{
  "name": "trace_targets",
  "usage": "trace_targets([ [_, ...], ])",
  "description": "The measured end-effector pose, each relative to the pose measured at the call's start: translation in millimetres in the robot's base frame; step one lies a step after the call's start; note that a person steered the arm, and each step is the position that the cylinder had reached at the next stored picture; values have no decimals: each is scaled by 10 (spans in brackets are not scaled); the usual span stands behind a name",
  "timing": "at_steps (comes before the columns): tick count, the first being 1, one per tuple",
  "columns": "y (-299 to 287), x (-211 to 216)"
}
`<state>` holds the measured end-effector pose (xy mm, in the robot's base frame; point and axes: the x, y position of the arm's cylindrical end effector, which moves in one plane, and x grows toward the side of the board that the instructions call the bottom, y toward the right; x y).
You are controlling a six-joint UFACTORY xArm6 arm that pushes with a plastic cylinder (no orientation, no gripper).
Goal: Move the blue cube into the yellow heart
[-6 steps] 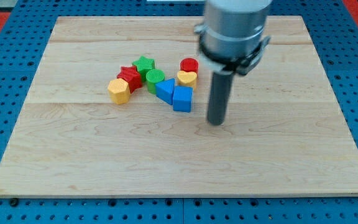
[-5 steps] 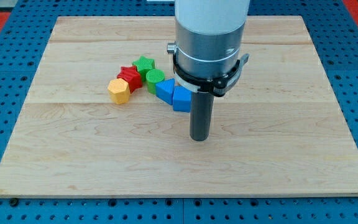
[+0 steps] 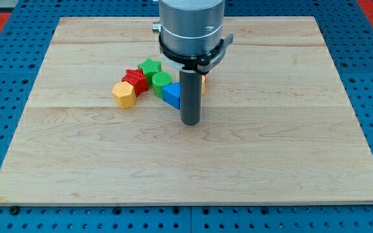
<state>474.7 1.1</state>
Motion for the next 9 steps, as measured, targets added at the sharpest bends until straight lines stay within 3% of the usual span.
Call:
trace_targets([
  [7, -15, -153],
  [9, 50, 413],
])
